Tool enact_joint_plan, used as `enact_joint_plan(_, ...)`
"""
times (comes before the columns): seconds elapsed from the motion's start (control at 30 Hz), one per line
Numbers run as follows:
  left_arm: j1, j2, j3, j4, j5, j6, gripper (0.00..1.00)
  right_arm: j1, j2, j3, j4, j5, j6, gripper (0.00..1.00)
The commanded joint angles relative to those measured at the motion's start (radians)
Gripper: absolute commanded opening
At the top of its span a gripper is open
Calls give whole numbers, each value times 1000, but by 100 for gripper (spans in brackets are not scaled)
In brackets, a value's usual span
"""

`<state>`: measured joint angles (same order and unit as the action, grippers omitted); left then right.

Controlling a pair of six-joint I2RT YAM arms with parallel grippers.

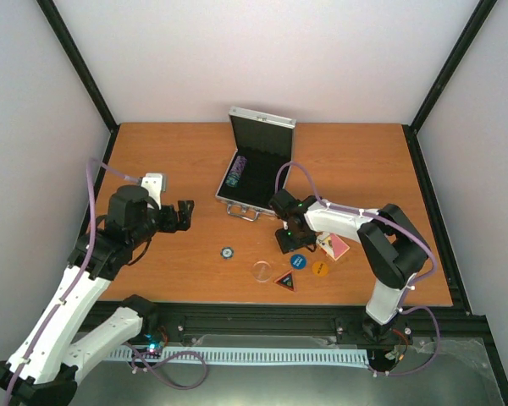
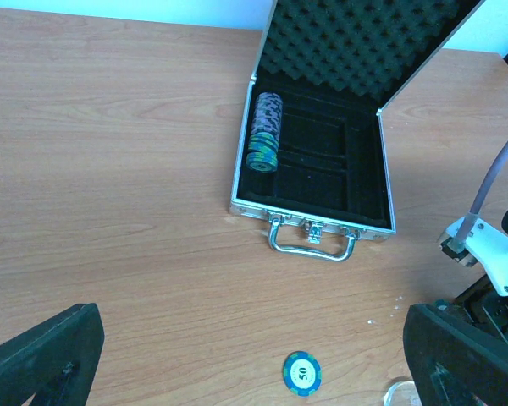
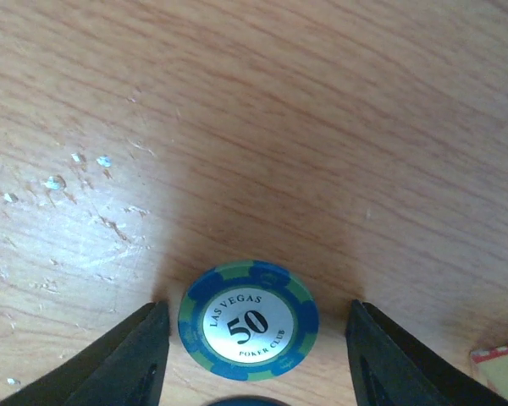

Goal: Pack up texas hold em set

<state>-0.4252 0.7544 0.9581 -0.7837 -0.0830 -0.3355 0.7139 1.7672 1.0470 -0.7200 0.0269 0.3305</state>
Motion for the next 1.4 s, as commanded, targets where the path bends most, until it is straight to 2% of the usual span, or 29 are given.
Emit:
enact_joint_plan(0.0, 6, -19, 23, -18, -11, 12, 100, 7, 63, -49, 48, 0, 6, 56)
enact_joint_plan(0.07, 6, -21, 22, -20, -11, 13, 100, 7, 72, -53, 52, -2, 8, 47)
enact_joint_plan(0.23, 6, -25, 21, -23, -14, 11, 100, 7, 71, -65, 58, -7, 8, 41)
enact_joint_plan(0.8, 6, -21, 44, -24, -15, 18, 100, 30, -15, 104, -78, 13, 8, 39)
enact_joint_plan(1.2, 6, -36, 84, -40, -23, 25, 100, 91, 46, 187, -90, 15, 21, 38)
enact_joint_plan(1.3, 6, -42, 90, -51, -30, 29, 100, 91, 43, 192, -97, 63, 19, 44)
enact_joint_plan(1.37, 6, -47, 88, -58, -35, 31, 100, 90, 32, 188, -100, 104, 16, 61)
